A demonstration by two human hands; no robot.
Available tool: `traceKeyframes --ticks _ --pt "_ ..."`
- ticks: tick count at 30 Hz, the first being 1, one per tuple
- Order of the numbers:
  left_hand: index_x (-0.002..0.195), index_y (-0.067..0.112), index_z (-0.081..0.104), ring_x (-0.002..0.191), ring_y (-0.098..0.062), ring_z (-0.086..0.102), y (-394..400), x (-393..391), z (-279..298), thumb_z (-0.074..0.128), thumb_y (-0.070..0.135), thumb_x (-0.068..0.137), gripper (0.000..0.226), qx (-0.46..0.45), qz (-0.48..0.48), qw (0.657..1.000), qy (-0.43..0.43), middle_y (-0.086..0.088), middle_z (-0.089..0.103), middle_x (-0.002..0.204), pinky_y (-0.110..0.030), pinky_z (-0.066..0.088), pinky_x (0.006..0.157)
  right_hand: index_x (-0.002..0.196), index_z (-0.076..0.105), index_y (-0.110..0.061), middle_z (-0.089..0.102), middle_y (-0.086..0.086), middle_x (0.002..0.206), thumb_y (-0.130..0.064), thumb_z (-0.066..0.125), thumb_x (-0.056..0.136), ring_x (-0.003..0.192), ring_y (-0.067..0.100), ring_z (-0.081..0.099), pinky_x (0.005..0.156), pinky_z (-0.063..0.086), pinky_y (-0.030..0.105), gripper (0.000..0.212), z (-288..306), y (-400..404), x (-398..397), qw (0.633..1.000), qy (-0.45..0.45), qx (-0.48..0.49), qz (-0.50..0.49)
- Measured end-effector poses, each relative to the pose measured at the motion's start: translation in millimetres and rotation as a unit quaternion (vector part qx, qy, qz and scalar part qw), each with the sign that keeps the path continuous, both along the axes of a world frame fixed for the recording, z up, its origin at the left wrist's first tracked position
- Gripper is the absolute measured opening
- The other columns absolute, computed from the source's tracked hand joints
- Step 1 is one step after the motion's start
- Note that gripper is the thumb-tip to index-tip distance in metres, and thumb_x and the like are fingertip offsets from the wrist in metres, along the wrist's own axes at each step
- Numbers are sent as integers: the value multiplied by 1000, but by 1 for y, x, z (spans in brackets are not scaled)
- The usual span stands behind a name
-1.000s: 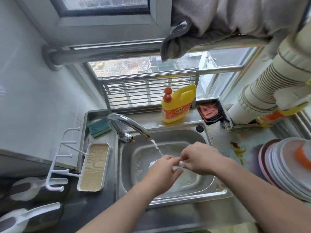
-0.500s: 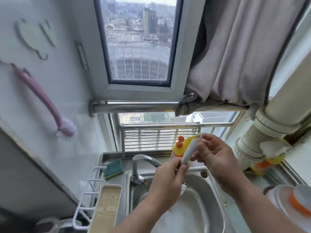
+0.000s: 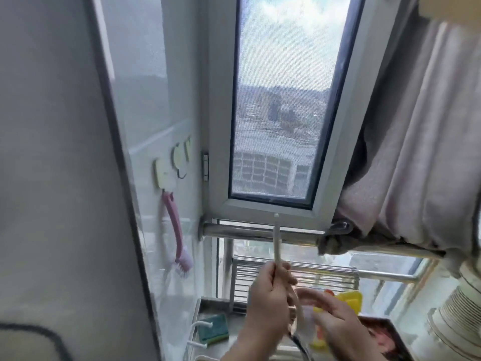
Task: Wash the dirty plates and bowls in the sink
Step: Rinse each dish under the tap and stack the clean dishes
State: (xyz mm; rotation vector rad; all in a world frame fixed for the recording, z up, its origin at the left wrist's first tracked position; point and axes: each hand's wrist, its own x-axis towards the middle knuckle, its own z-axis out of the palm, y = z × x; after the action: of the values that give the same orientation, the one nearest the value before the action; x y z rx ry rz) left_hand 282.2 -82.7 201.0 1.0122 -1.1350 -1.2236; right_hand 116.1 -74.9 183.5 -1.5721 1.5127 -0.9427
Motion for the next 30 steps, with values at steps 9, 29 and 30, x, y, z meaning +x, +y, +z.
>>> traceKeyframes --ticks 9,29,30 --pt "111 13 66 55 -7 47 -38 69 62 41 20 114 26 -24 157 979 130 0 67 81 -26 46 61 117 69 -53 79 -2 94 -57 80 72 83 25 77 78 64 48 46 62 -29 77 989 -19 -104 102" --pt "112 11 65 53 -4 42 -77 97 51 41 19 115 26 53 214 953 206 -4 63 85 -22 39 57 121 62 -58 77 -5 96 -53 75 85 77 12 71 74 59 36 38 19 -90 114 991 20 -80 105" --pt "112 13 67 55 -5 43 -78 97 47 42 18 114 26 47 226 953 195 -4 64 86 -22 42 59 123 60 -58 77 -6 99 -48 75 88 76 7 68 71 56 31 40 16 -92 117 991 14 -82 102"
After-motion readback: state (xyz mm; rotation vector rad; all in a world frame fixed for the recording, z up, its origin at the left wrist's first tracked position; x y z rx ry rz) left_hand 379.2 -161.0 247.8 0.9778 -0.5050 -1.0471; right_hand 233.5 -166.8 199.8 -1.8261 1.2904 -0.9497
